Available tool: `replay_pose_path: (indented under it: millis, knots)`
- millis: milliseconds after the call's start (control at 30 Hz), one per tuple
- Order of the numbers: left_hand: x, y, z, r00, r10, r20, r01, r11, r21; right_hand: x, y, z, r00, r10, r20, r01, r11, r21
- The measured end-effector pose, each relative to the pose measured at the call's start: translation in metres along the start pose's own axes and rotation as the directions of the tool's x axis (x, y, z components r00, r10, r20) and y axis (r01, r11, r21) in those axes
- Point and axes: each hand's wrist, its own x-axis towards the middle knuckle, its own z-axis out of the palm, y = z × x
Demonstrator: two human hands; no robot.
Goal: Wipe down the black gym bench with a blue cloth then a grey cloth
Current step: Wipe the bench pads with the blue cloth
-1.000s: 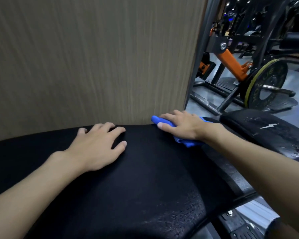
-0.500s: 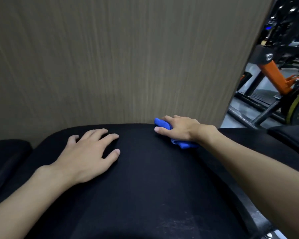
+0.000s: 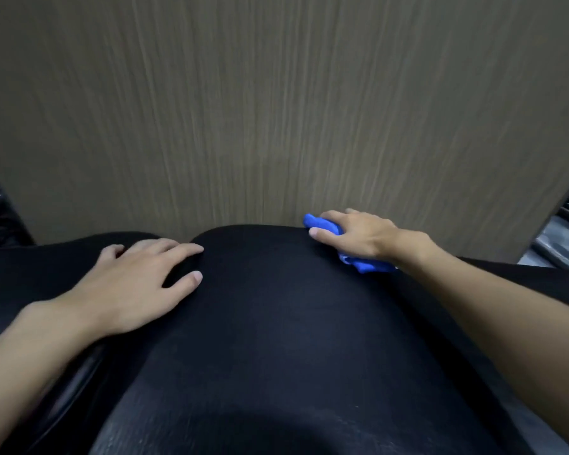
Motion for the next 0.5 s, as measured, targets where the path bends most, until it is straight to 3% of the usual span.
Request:
replay_pose_path:
  millis: [133,333,500]
  knots:
    - [-0.007,-0.012,0.008,0.999,0.031,-0.037,-0.031,0.999,-0.008,0.012,-0.022,0.003,0.999,-0.04,-0.007,0.04,0.999,-0.017]
    - [-0.013,-0.025,0.007,0.975,0.054,-0.217,-0.096,0.978,-0.184,0.034,-0.085,0.01,0.986,-0.163,0.034,0.163,0.987,-0.003]
    - [-0.026,-0.047,0.008,0.967,-0.004,-0.255,-0.049,0.978,-0.201,0.045,-0.136,0.017,0.965,-0.257,0.056,0.259,0.965,-0.032]
